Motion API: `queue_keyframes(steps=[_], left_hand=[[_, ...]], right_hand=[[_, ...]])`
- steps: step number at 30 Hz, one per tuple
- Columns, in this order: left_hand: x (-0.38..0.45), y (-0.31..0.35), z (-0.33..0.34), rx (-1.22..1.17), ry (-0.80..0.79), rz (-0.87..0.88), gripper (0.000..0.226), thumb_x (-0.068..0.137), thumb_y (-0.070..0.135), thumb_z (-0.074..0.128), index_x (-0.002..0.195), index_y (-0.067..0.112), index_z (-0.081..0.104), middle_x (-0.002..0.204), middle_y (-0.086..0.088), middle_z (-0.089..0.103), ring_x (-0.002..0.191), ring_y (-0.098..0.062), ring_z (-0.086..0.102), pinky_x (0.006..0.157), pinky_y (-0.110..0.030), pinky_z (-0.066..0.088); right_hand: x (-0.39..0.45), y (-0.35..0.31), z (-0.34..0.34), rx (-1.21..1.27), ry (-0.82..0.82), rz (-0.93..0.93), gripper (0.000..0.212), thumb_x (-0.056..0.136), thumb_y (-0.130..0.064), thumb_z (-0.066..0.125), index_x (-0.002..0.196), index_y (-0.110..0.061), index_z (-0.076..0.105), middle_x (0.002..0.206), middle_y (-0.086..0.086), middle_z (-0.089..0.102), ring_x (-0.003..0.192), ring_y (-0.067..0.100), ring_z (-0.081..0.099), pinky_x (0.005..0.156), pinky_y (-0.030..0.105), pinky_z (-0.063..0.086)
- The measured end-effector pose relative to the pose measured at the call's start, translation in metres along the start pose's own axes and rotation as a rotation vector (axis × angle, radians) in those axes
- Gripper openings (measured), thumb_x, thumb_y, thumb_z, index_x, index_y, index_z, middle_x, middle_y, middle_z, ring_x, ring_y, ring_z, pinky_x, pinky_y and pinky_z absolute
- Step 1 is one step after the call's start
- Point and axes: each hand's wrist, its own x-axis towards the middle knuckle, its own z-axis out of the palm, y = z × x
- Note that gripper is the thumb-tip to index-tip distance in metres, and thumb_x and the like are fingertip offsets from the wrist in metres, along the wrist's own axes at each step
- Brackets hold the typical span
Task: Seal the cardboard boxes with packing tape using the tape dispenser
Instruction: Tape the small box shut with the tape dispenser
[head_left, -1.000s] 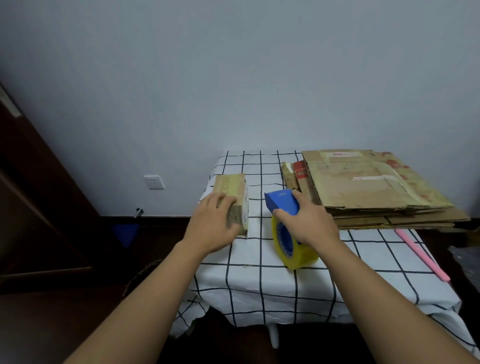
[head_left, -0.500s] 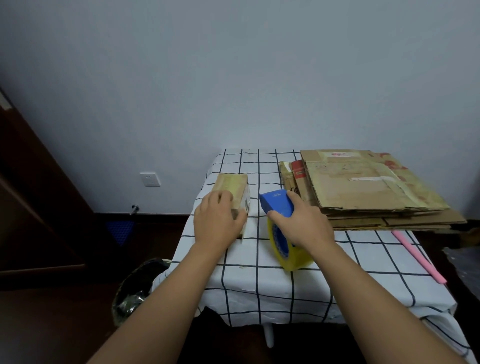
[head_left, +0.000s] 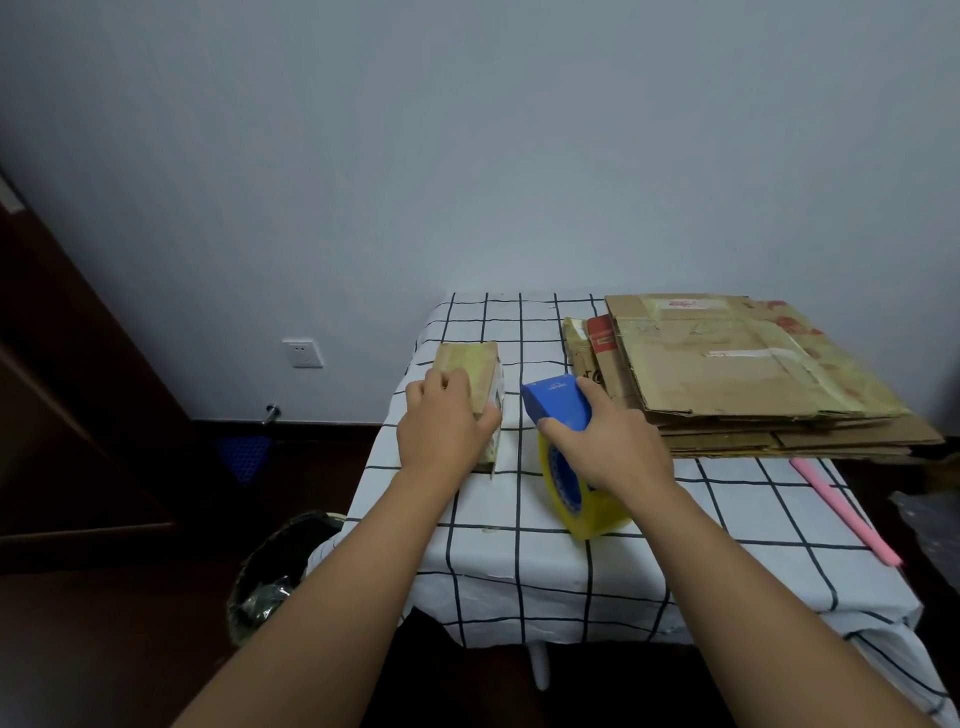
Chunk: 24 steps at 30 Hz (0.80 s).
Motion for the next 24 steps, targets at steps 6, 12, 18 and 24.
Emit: queue_keyframes(steps=[6,12,18,24], left_hand=[[-0.004,-0.005,0.001,0.04,0.016,0.061,0.032,0.089,0.046,0.055,0.104,0.018,0.052,0.114,0.001,0.053,0.107,-0.023,0.044,0.063,-0.033,0.043],[-0.015,-0.014,0.004,0.084,0.087,0.159,0.045,0.084,0.064,0.056,0.104,0.023,0.057,0.113,0.006,0.06,0.109,-0.019,0.052,0.101,-0.048,0.038],[-0.019,-0.037,-0.005,-0.251,-0.063,0.261,0.051,0.096,0.045,0.034,0.133,0.021,0.059,0.144,0.004,0.051,0.133,-0.016,0.038,0.11,-0.035,0.03],[-0.011,-0.059,-0.008,-0.65,-0.104,0.075,0.028,0.102,0.009,0.044,0.11,0.019,0.068,0.135,0.006,0.051,0.125,-0.01,0.046,0.101,-0.022,0.04]], right_hand=[[-0.001,0.0,-0.001,0.003,-0.002,-0.002,0.075,0.083,-0.07,0.044,0.149,-0.037,0.027,0.098,-0.004,0.051,0.086,0.023,0.053,0.066,0.035,0.045],[-0.003,-0.001,-0.001,-0.002,0.004,-0.004,0.075,0.084,-0.069,0.045,0.149,-0.037,0.027,0.098,-0.004,0.051,0.086,0.022,0.052,0.065,0.035,0.044],[-0.004,0.0,0.0,0.0,-0.003,-0.003,0.076,0.083,-0.07,0.044,0.15,-0.038,0.026,0.097,-0.005,0.052,0.085,0.023,0.054,0.064,0.034,0.044],[-0.003,0.0,0.0,-0.002,0.001,0.006,0.077,0.083,-0.071,0.044,0.15,-0.04,0.025,0.1,-0.006,0.052,0.088,0.023,0.056,0.068,0.037,0.05]])
